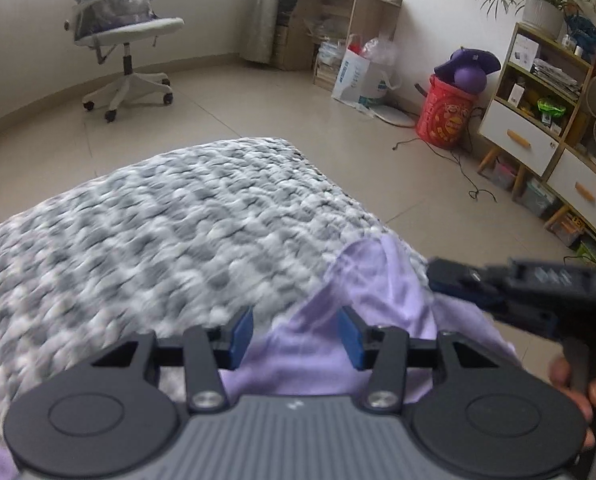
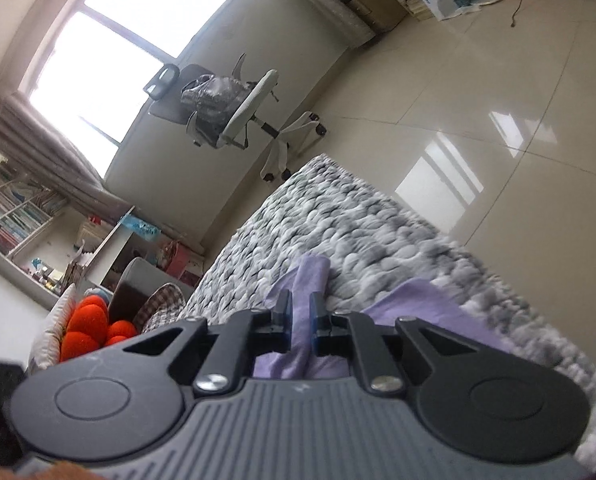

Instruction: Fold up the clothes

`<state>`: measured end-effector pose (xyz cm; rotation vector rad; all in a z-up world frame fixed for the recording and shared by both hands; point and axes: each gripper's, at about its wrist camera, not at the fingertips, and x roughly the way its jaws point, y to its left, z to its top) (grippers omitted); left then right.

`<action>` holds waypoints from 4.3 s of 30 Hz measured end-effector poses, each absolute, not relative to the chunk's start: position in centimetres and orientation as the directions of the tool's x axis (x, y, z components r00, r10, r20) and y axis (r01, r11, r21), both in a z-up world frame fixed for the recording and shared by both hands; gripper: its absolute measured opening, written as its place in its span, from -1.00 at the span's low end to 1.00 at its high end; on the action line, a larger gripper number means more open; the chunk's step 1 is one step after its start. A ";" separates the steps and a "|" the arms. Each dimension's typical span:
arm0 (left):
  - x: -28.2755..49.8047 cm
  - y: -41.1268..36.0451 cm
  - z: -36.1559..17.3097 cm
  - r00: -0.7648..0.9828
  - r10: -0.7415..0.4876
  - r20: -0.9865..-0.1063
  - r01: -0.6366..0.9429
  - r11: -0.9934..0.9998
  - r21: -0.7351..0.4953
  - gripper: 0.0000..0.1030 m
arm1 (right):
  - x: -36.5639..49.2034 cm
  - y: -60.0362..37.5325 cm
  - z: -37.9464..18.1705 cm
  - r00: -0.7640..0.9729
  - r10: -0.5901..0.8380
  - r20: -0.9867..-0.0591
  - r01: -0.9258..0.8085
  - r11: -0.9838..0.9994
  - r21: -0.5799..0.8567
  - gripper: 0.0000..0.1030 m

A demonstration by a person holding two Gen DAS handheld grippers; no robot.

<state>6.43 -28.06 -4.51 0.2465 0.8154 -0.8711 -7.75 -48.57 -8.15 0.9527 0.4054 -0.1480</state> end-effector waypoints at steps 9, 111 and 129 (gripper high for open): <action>8.0 -33.4 -5.4 0.300 -0.586 -0.752 0.829 0.551 -0.098 -0.21 | -8.0 -49.0 -8.0 0.910 0.032 -0.414 0.313 0.602 0.735 -0.64; -2.2 -40.7 -7.1 0.308 -0.636 -0.707 0.936 0.335 0.107 -0.96 | -15.3 -49.5 -10.0 0.815 -0.148 -0.560 0.504 0.657 0.560 -0.89; -1.1 -34.8 -3.5 0.376 -0.654 -0.657 0.880 0.473 0.032 -0.54 | -13.1 -47.0 -7.5 0.837 -0.086 -0.540 0.397 0.776 0.490 -0.71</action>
